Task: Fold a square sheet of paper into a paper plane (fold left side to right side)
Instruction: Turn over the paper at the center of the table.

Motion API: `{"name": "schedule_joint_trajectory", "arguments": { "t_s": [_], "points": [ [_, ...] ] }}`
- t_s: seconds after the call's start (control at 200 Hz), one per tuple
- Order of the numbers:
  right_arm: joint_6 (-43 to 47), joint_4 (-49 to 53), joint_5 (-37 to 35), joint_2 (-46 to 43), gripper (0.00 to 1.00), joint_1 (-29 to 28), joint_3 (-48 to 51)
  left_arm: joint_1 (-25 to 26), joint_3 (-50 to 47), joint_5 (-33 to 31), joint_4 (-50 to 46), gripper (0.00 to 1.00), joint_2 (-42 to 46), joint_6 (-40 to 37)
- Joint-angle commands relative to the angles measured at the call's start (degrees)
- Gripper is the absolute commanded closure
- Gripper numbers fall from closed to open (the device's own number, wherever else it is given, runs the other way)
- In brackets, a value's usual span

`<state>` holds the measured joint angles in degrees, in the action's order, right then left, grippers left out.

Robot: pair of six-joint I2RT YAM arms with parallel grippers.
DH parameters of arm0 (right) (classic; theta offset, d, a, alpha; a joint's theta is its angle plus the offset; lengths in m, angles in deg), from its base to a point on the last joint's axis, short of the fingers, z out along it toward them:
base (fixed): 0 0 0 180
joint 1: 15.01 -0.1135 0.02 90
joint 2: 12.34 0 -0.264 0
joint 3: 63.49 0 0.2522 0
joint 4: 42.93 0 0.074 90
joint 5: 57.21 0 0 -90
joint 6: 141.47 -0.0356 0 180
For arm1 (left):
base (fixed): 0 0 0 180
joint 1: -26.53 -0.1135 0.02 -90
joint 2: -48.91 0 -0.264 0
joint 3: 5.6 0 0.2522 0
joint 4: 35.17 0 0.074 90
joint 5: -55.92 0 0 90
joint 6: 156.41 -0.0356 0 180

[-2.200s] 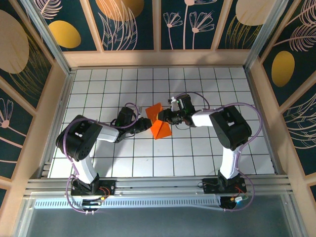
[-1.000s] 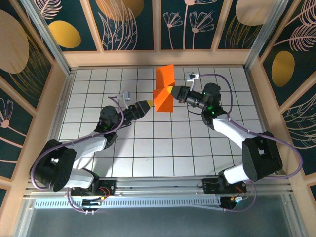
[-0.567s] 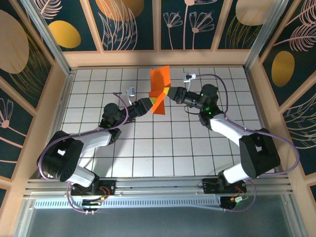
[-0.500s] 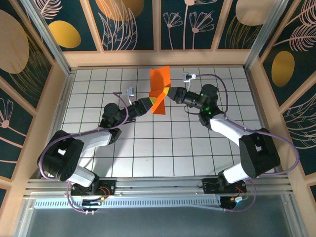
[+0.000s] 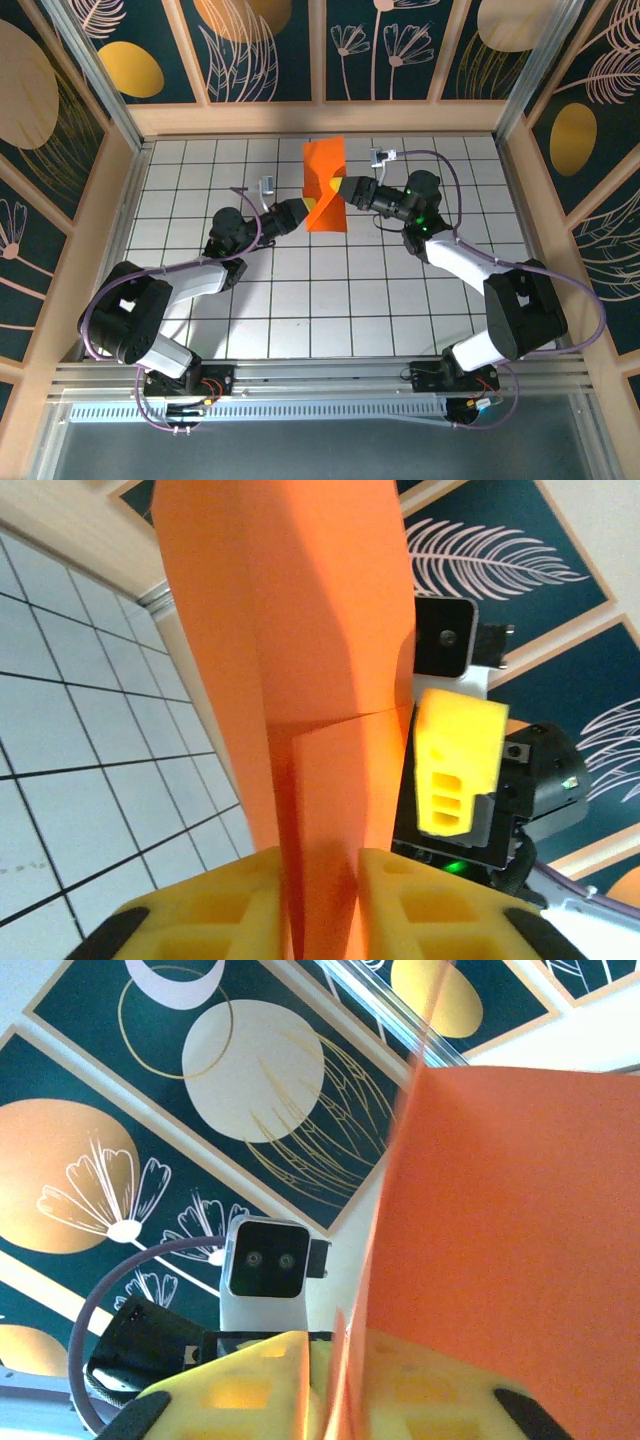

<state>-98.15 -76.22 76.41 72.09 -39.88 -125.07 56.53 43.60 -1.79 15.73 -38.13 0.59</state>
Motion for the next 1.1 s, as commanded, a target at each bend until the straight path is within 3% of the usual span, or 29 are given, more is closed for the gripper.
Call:
{"name": "schedule_joint_trajectory", "arguments": {
  "t_s": [0.0,0.2,0.39,0.561,0.691,0.781,0.911,1.096],
  "points": [
    [4.01,3.77,-1.38,-1.81,0.75,0.13,0.44,0.32,1.34,-0.82,-2.88,0.83,1.76,-2.86],
    [15.94,21.38,-11.48,-6.27,0.56,0.11,-1.71,0.32,2.33,-2.29,-13.14,0.94,4.53,-8.58],
    [26.4,39.33,-32.43,-10.45,0.39,-0.03,-4.09,0.49,7.91,-6.95,-38.56,1.0,7.34,-23.29],
    [30.8,50.68,-54.19,-10.69,0.24,0.1,-4.6,4.15,15.94,-22.58,-65.58,1.0,7.33,-37.79],
    [29.78,53.46,-66.62,-10.55,0.09,0.77,-2.75,9.64,24.13,-37.94,-80.1,1.0,4.46,-42.24],
    [29.02,52.37,-69.21,-11.66,0.01,1.61,-0.57,12.68,28.78,-46.27,-87.9,1.0,1.92,-42.44],
    [27.6,50.66,-69.31,-12.94,0.01,3.62,1.78,17.09,35.41,-58.9,-98.4,1.0,-2.19,-39.82],
    [25.19,49.02,-67.12,-13.55,0.01,7.01,4.3,22.86,44.44,-72.74,-115.96,1.0,-10.59,-29.73]
  ]
}}
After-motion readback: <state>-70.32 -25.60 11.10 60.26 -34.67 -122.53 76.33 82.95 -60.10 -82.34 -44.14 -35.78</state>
